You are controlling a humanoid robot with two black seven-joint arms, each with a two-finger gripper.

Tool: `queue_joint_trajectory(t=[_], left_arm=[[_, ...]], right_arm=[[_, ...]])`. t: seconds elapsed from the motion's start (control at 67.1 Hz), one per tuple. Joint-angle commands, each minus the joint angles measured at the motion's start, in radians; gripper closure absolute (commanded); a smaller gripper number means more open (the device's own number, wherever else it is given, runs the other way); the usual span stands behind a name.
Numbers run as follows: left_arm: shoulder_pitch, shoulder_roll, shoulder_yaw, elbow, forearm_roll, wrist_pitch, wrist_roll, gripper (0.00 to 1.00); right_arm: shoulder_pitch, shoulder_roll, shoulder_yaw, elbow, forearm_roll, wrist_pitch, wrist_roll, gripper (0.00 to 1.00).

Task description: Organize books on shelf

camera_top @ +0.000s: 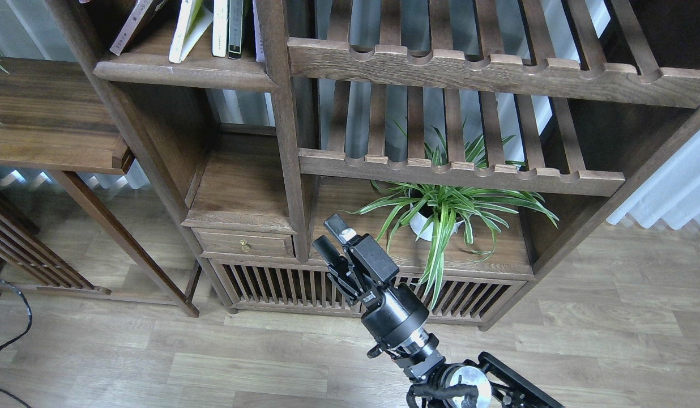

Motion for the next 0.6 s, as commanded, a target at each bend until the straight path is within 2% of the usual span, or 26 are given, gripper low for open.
queue_joint_trajectory(t=[0.0,0.104,0.149,0.209,0.283,0.581], left_arm=[[-0.045,0.001,0.03,0.05,0.075,0.0,-0.056,1.0],[-0.089,-0.002,0.073,0.086,0.132,0.0,-0.142,1.0],[-0.109,-0.004,0.111,0.105,0.165,0.0,-0.203,1.0],[-0.125,-0.001,0.148,0.122,0.181,0.0,-0.246,1.0],[-0.155,0.008,0.183,0.162,0.184,0.0,-0.286,1.0],[-0.174,0.01,0.221,0.237,0.265,0.0,-0.376,1.0]], right_arm=[[0.001,0.0,-0.007,0.0,0.0,0.0,0.0,0.17],[0.001,0.0,-0.015,0.0,0.0,0.0,0.0,0.17],[0.001,0.0,-0.015,0.0,0.0,0.0,0.0,0.17],[0.001,0.0,-0.015,0.0,0.0,0.0,0.0,0.17],[0.001,0.0,-0.016,0.002,0.0,0.0,0.0,0.17],[0.001,0.0,-0.024,0.036,0.0,0.0,0.002,0.17]])
